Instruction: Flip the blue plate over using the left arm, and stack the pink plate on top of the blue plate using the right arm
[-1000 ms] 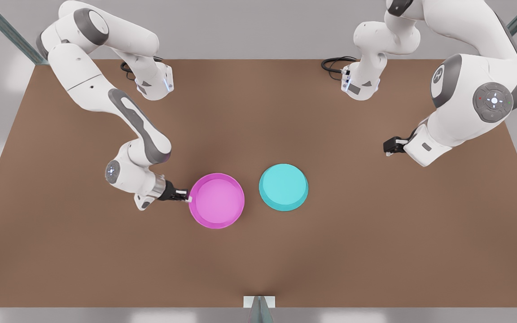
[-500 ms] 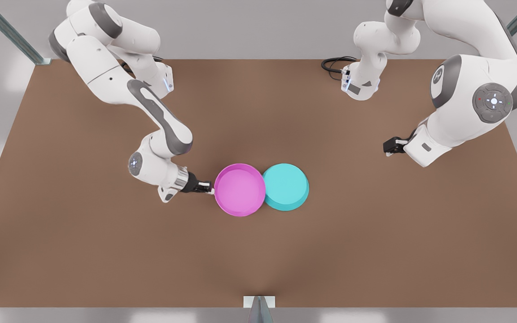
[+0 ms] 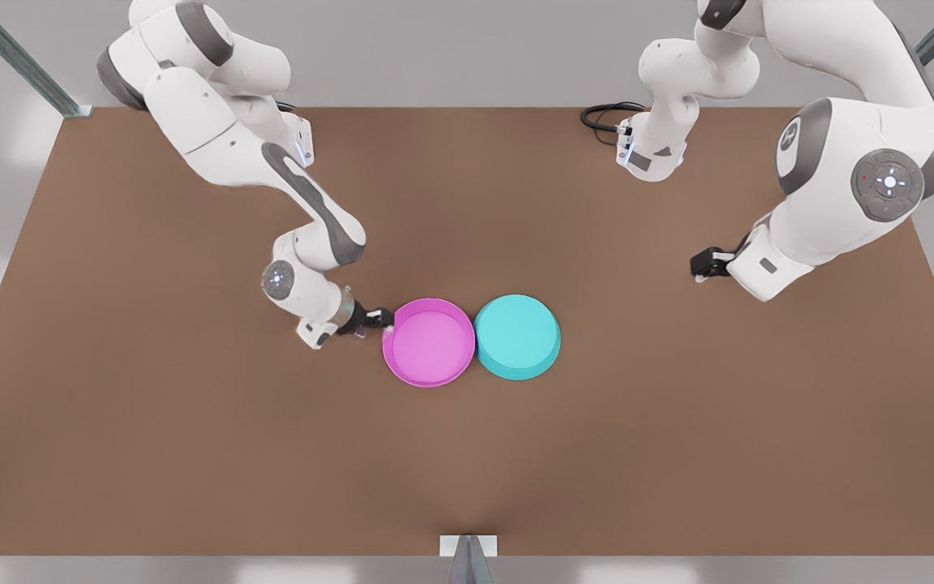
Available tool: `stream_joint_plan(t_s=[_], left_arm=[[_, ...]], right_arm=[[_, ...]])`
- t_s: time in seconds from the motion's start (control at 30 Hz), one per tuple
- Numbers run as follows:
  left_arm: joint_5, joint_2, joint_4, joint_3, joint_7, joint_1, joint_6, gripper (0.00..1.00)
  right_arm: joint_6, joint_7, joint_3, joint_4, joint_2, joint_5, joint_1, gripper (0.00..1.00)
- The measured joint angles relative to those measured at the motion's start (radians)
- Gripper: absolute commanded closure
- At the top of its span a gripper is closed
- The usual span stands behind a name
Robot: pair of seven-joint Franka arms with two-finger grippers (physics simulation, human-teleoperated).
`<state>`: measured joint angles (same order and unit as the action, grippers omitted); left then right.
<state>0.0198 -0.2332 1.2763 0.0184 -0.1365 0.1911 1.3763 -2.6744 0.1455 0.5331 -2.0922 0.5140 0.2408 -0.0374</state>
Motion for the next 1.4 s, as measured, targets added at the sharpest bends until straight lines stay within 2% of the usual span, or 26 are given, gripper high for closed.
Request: stream_joint_plan(t_s=[0.17,0.47,0.53,0.63,0.67,0.77,0.83,1.07,1.13,1.2,1.4], left_arm=[[0.001,0.000,0.002,-0.001,-0.001,0.002,0.000,0.00],[0.016,0.006,0.002,-0.004,0.002,-0.002,0.008,0.00],[0.020,0.011,-0.057,-0.003,0.003,-0.001,0.006,0.00],[0.017,0.006,-0.058,-0.002,0.001,-0.007,0.007,0.00],[0.015,0.003,-0.057,0.002,0.003,-0.006,0.006,0.00],[0.013,0.003,-0.056,0.001,0.002,0.000,0.002,0.00],[0.012,0.003,-0.055,0.001,0.000,0.002,0.001,0.00],[0.007,0.003,-0.055,-0.001,0.002,0.002,0.001,0.00],[0.006,0.003,-0.055,-0.002,0.002,0.002,0.003,0.00],[0.006,0.003,-0.055,-0.002,0.002,0.002,0.003,0.00],[0.005,0.003,-0.055,-0.002,0.002,0.002,0.000,0.00]], right_arm=[[-0.051,0.024,-0.015,0.011,0.046,0.050,0.073,0.00],[-0.071,0.023,-0.032,0.012,0.063,0.052,0.075,0.00],[-0.073,0.022,-0.047,0.014,0.071,0.047,0.077,0.00],[-0.084,0.022,-0.063,0.021,0.087,0.048,0.102,0.00],[-0.085,0.023,-0.092,0.023,0.091,0.051,0.134,0.02],[-0.086,0.025,-0.124,0.026,0.093,0.064,0.180,0.39],[-0.086,0.026,-0.139,0.026,0.089,0.087,0.206,0.50],[-0.084,0.026,-0.169,0.026,0.085,0.114,0.249,0.51],[-0.084,0.026,-0.175,0.026,0.086,0.115,0.257,0.58],[-0.084,0.031,-0.177,0.026,0.086,0.116,0.261,0.79],[-0.085,0.016,-0.175,0.026,0.084,0.134,0.260,0.79]])
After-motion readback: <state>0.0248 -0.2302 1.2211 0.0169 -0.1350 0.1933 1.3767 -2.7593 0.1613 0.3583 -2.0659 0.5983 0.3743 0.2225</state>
